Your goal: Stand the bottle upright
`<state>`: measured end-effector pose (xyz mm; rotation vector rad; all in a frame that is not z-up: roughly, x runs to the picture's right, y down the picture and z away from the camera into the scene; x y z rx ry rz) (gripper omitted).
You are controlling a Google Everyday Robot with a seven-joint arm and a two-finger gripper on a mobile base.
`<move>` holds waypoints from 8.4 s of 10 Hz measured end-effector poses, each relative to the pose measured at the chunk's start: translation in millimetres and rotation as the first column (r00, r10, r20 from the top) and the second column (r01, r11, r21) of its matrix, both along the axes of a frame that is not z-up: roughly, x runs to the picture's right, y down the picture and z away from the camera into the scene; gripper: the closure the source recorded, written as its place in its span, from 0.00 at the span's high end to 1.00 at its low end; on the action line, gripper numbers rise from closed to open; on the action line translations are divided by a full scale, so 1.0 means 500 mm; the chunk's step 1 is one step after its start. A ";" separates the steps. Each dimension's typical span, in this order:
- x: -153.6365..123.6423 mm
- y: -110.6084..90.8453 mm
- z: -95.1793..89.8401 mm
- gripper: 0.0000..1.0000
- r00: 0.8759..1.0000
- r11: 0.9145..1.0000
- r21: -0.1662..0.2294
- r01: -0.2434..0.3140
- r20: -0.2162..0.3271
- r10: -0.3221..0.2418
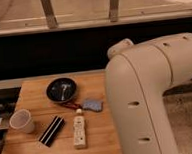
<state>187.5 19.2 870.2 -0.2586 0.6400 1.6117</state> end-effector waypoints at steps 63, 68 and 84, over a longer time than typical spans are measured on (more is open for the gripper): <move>-0.593 0.333 -0.075 0.60 0.899 0.917 -0.204 0.342 0.355 -0.256; -0.590 0.347 -0.074 0.60 0.902 0.911 -0.234 0.338 0.358 -0.243; -0.605 0.226 -0.126 0.00 0.897 0.931 -0.138 0.338 0.346 -0.274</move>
